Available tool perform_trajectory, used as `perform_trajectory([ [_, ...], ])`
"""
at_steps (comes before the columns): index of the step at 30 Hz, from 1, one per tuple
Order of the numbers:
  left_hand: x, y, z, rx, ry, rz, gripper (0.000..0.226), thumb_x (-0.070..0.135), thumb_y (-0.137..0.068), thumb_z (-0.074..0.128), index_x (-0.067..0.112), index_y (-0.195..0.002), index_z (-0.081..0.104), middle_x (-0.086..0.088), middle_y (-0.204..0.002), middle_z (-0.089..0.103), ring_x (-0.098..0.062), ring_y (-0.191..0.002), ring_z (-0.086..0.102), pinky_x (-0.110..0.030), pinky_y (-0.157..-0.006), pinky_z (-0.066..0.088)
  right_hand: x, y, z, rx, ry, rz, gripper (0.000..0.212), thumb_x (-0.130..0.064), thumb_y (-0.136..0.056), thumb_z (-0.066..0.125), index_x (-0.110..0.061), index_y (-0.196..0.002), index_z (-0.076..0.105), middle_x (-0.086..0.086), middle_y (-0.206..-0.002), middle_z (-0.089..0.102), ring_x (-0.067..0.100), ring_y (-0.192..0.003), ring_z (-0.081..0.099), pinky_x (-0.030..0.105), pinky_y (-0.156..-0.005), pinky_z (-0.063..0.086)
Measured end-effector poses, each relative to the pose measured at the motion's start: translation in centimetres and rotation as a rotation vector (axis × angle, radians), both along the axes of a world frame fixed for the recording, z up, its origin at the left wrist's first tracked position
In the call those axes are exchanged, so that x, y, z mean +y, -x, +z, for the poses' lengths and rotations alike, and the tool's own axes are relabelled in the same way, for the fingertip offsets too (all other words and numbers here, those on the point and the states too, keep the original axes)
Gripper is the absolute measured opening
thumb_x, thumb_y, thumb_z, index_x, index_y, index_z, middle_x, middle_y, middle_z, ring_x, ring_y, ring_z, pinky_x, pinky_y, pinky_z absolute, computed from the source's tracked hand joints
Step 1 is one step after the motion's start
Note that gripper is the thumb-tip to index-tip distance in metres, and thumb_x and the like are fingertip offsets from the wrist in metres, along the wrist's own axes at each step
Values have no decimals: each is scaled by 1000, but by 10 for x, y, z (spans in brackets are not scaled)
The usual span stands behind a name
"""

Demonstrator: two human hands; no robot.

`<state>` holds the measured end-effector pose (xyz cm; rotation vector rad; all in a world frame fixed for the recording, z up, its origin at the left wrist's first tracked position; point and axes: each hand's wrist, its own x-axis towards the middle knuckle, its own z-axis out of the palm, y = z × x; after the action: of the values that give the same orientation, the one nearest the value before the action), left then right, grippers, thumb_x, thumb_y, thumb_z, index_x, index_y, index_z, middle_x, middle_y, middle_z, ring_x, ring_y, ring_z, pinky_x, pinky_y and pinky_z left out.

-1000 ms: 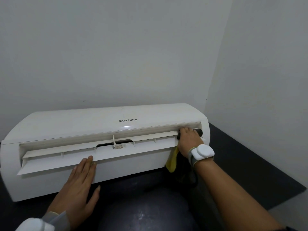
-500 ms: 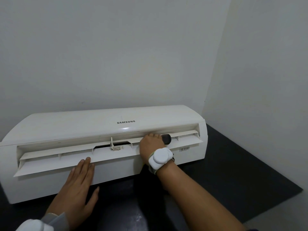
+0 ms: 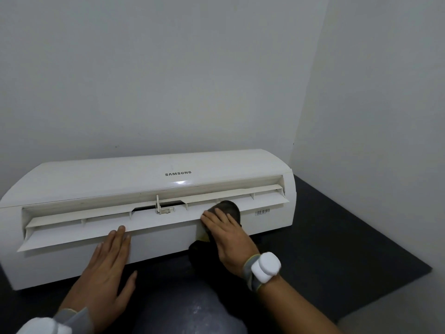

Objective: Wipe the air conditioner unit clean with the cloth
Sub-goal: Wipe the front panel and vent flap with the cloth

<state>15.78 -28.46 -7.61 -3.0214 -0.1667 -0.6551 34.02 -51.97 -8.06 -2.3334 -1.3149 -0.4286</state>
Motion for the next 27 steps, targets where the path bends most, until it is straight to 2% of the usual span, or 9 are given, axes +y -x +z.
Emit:
perform_trajectory([
  [4, 0, 8, 1, 35, -28, 32, 83, 54, -92, 6, -10, -132, 41, -24, -144, 34, -39, -129, 35, -23, -111, -2, -9, 9, -20, 95, -114, -43, 60, -4, -93, 39, -19, -149, 25, -14, -155, 11, 14, -146, -4, 32, -120, 7],
  [6, -2, 9, 2, 37, -20, 42, 75, 49, -92, 17, -10, -132, 41, -23, -144, 32, -39, -130, 36, -24, -111, -1, -9, 12, -24, 160, -211, -96, 59, -5, -94, 39, -20, -149, 25, -15, -155, 12, 13, -147, -3, 32, -120, 9],
  [8, 1, 12, 1, 34, -8, 57, 71, 42, -84, 32, -9, -133, 41, -21, -145, 30, -36, -131, 35, -23, -112, -1, -2, 13, -25, 185, -261, -144, 57, -7, -97, 38, -22, -149, 22, -16, -154, 12, 12, -146, -3, 34, -120, 5],
  [11, 8, 19, 1, 32, -15, 82, 72, 39, -80, 34, -9, -134, 39, -22, -146, 30, -36, -132, 32, -27, -112, 1, 13, 15, -27, 207, -326, -170, 53, -9, -100, 37, -21, -149, 22, -15, -154, 12, 12, -146, -4, 34, -120, 4],
  [15, 17, 29, 0, 34, -15, 119, 72, 38, -81, 34, -8, -136, 36, -23, -147, 28, -38, -134, 31, -29, -112, 4, 34, 34, -32, 348, -604, -232, 51, -8, -99, 40, -26, -145, 25, -7, -156, 19, 5, -146, 5, 19, -117, 11],
  [18, 21, 34, -1, 54, -31, 150, 73, 39, -81, 34, -7, -136, 34, -23, -147, 28, -37, -134, 31, -29, -111, 2, 47, 45, -31, 368, -675, -202, 52, -5, -98, 42, -26, -142, 23, -1, -154, 25, 13, -145, 15, 8, -112, 9],
  [22, 22, 34, 2, 89, -65, 173, 75, 40, -77, 35, -8, -135, 37, -26, -145, 30, -39, -131, 35, -31, -109, 3, 55, 45, -19, 374, -697, -175, 52, -2, -97, 44, -24, -141, 24, -2, -151, 28, 16, -143, 20, 4, -109, 11],
  [27, 19, 27, 0, 100, -87, 189, 79, 43, -75, 35, -9, -134, 37, -29, -144, 30, -40, -130, 36, -33, -108, 6, 58, 48, -12, 344, -760, -183, 54, -1, -96, 46, -26, -140, 25, -5, -149, 30, 18, -143, 20, 5, -109, 13],
])
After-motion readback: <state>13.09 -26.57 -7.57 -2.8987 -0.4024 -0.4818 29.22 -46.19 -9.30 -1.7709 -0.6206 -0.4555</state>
